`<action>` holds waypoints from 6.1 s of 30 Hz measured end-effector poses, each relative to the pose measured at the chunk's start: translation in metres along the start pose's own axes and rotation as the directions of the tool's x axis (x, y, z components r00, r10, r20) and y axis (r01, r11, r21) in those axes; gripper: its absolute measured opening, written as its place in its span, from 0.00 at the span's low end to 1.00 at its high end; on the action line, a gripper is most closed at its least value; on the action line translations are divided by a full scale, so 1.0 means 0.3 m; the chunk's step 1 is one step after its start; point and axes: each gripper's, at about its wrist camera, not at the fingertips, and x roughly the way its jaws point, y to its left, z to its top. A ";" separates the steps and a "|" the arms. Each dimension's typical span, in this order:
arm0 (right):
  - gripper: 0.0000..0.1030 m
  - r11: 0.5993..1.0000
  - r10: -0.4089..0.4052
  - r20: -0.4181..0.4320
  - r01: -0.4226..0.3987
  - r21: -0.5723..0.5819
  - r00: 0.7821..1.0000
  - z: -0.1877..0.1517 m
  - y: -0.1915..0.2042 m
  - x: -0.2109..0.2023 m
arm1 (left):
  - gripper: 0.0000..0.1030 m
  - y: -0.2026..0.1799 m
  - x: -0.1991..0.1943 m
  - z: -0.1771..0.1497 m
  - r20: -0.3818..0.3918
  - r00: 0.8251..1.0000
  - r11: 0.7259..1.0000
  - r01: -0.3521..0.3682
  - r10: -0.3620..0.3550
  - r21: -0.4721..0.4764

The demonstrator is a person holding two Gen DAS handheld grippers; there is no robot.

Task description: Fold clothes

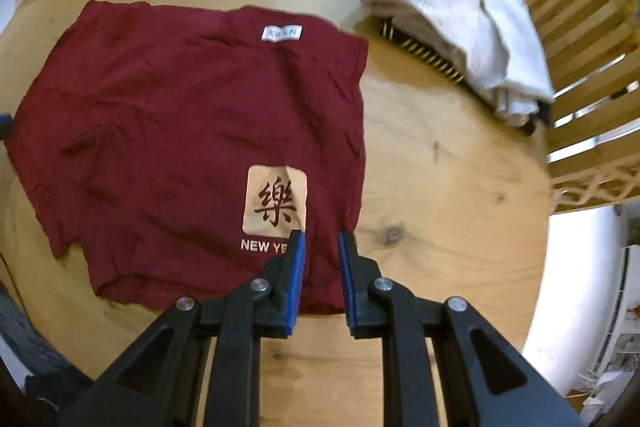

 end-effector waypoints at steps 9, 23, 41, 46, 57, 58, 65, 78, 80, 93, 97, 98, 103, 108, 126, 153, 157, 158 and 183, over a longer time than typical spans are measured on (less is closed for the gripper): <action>0.48 0.994 0.113 0.003 -0.113 0.014 0.994 0.102 -0.103 0.024 | 0.26 -0.573 0.098 0.075 0.022 0.993 0.979 0.107 -0.113 0.176; 0.48 0.963 0.260 -0.075 -0.264 -0.047 0.963 0.307 -0.149 0.229 | 0.26 -1.053 0.376 0.220 -0.021 0.994 0.974 0.107 -0.105 0.199; 0.48 0.953 0.291 -0.062 -0.295 -0.071 0.955 0.318 -0.065 0.208 | 0.24 -1.174 0.404 0.181 -0.044 0.997 0.961 0.080 -0.070 0.266; 0.48 0.954 0.287 -0.073 -0.292 -0.070 0.955 0.322 -0.029 0.217 | 0.11 -1.141 0.403 0.154 -0.056 0.993 0.964 0.118 -0.108 0.236; 0.48 0.951 0.296 -0.059 -0.300 -0.079 0.953 0.340 0.080 0.206 | 0.45 -1.147 0.269 0.093 0.082 0.996 0.963 -0.048 0.027 0.267; 0.48 0.950 0.298 -0.059 -0.303 -0.083 0.953 0.341 0.050 0.204 | 0.49 -1.153 0.260 0.091 0.095 0.994 0.957 -0.070 0.044 0.282; 0.48 0.941 0.312 -0.068 -0.318 -0.111 0.948 0.345 -0.245 0.131 | 0.59 -1.161 0.316 0.127 0.097 0.983 0.925 -0.178 0.154 0.336; 0.48 0.936 0.341 -0.093 -0.347 -0.059 0.935 0.390 -0.376 0.127 | 0.07 -0.996 0.376 0.175 0.032 0.998 0.978 0.054 -0.062 0.201; 0.48 0.934 0.347 -0.089 -0.352 -0.054 0.934 0.398 -0.401 0.120 | 0.06 -0.962 0.359 0.167 0.040 0.995 0.983 0.083 -0.091 0.162; 0.48 0.917 0.399 -0.088 -0.399 0.019 0.913 0.432 -0.521 0.146 | 0.06 -0.894 0.258 0.162 0.125 0.981 0.985 0.135 -0.148 0.103; 0.50 0.914 0.404 -0.087 -0.404 0.019 0.910 0.448 -0.516 0.181 | 0.06 -0.869 0.215 0.143 0.148 0.976 0.985 0.147 -0.159 0.090; 0.51 0.913 0.407 -0.081 -0.407 0.017 0.910 0.444 -0.526 0.181 | 0.06 -0.860 0.209 0.144 0.155 0.974 0.985 0.152 -0.164 0.081; 0.52 0.918 0.397 -0.038 -0.396 0.021 0.917 0.439 -0.510 0.199 | 0.06 -0.821 0.195 0.145 0.180 0.966 0.982 0.179 -0.186 0.053; 0.34 0.910 0.414 -0.019 -0.413 0.029 0.910 0.416 -0.468 0.196 | 0.06 -0.763 0.177 0.141 0.216 0.955 0.978 0.206 -0.204 0.013; 0.06 0.823 0.553 0.166 -0.566 0.043 0.816 0.392 -0.380 -0.134 | 0.07 -0.402 -0.011 0.025 0.376 0.882 0.918 0.362 -0.283 -0.159; 0.09 0.901 0.390 -0.044 -0.391 -0.186 0.920 0.749 0.839 0.059 | 0.08 0.302 0.029 -0.310 0.381 0.914 0.818 0.324 -0.140 -0.476; 0.10 0.887 0.414 -0.064 -0.418 -0.195 0.908 0.744 0.832 0.051 | 0.08 0.305 0.012 -0.334 0.365 0.923 0.829 0.295 -0.119 -0.475; 0.11 0.882 0.428 -0.041 -0.428 -0.196 0.903 0.736 0.805 0.022 | 0.08 0.300 -0.002 -0.343 0.356 0.929 0.844 0.267 -0.097 -0.466; 0.32 0.940 0.292 0.060 -0.276 -0.199 0.954 0.449 0.486 0.130 | 0.09 0.201 0.133 0.082 0.139 0.981 0.982 -0.112 0.133 -0.155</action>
